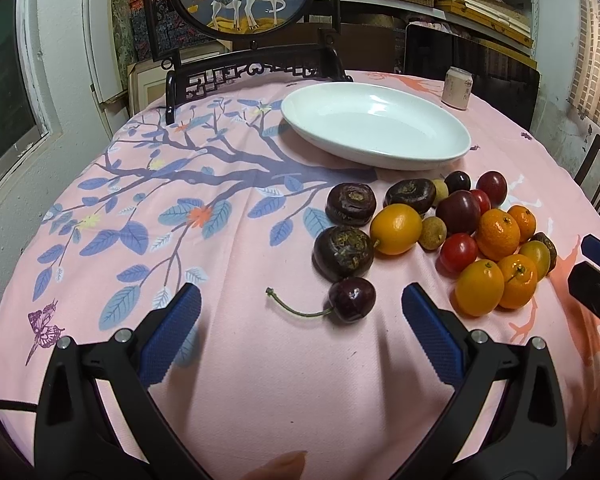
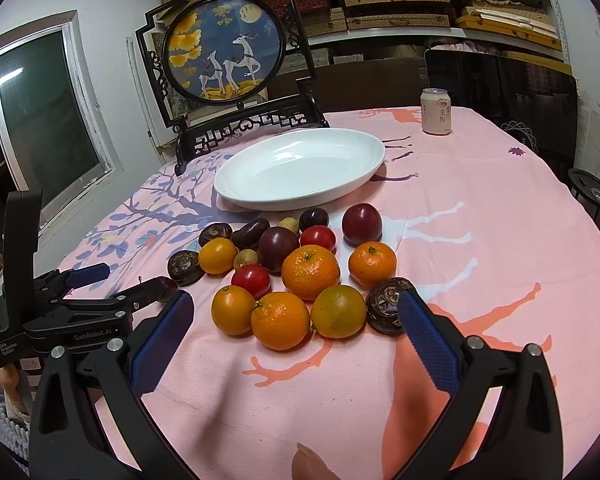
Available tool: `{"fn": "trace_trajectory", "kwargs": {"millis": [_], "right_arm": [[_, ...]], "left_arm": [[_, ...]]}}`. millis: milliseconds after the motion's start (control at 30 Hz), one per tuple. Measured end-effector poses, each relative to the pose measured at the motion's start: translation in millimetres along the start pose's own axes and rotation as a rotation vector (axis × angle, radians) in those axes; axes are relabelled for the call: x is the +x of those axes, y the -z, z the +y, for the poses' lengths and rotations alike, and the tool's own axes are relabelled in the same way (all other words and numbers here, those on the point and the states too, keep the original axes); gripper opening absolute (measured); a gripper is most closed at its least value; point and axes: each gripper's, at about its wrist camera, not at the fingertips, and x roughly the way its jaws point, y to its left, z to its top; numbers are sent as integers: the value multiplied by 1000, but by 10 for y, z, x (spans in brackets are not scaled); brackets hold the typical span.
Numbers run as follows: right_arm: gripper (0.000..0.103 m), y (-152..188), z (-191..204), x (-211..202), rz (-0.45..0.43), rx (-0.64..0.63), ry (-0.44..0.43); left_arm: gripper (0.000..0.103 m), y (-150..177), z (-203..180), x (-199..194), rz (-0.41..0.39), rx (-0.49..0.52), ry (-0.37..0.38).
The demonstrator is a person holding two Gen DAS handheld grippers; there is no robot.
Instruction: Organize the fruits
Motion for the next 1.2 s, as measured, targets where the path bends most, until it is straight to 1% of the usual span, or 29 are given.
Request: {"fn": "trace_trajectory", "kwargs": {"millis": [400, 500, 600, 700, 767, 867, 900, 1067, 1200], "right_arm": [[102, 4, -6, 5, 5, -1, -5], [102, 3, 2, 17, 6, -1, -8], [102, 4, 1, 27, 10, 1, -9], [102, 1, -25, 45, 22, 15, -5], [102, 4, -57, 64, 37, 33, 0], [102, 17, -90, 67, 52, 47, 26], [102, 23, -101, 71, 61, 47, 35], [102, 66, -233, 153, 165, 37, 111], [102, 57, -401, 330, 271, -29, 178]], "left_arm": [[101, -7, 28, 19, 9, -10, 5], [101, -6, 25, 47, 25, -10, 7], [101, -11, 31, 108, 57, -14, 0], [101, -26, 18, 240, 116, -5, -1], [101, -37, -5, 401, 189, 13, 3], [101, -36, -14, 414, 198, 17, 7], [101, -33, -15, 409, 197, 17, 7], [101, -42, -15, 368, 205, 11, 15], [101, -64, -23, 393, 195, 22, 2]]}}
